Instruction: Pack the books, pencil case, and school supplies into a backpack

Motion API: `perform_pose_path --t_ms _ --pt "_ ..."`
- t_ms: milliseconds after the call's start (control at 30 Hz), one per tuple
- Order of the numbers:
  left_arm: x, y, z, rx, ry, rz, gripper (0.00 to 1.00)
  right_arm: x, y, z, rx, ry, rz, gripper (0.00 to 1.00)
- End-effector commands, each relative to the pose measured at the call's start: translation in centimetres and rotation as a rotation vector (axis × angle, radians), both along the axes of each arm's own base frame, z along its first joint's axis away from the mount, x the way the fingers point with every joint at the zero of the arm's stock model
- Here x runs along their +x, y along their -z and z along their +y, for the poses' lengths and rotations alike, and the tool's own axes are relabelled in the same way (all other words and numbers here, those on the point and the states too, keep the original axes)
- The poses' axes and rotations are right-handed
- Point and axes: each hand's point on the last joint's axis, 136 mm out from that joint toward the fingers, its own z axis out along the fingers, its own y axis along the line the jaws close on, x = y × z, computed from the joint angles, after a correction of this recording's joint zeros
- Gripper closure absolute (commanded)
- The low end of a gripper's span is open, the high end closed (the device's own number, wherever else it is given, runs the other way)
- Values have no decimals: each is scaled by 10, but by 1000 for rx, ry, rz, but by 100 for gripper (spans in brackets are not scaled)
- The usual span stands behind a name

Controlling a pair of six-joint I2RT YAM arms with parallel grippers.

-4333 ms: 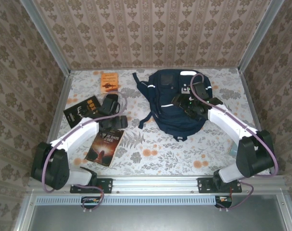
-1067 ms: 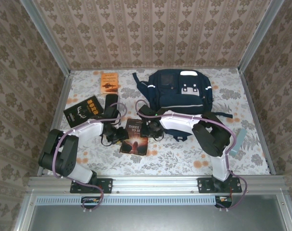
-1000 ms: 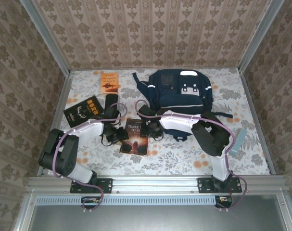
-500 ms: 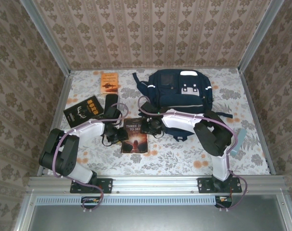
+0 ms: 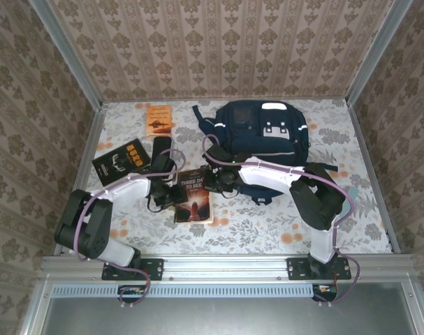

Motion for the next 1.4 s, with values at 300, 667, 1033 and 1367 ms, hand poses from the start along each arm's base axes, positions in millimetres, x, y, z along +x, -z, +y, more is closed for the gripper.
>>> perform_pose_path --t_ms 300,667,1033,1367 --pt "33 -88 -8 -391 -53 -215 0 15 -101 7 381 -157 -161 100" --pt "43 -99 -34 -633 -4 -180 0 26 -124 -4 511 -162 -160 100" --pt "60 -124 -45 -756 38 -241 48 36 -109 -20 472 -112 -131 100" --pt "71 -171 -25 -646 23 -411 93 50 -122 -71 404 50 -241 37"
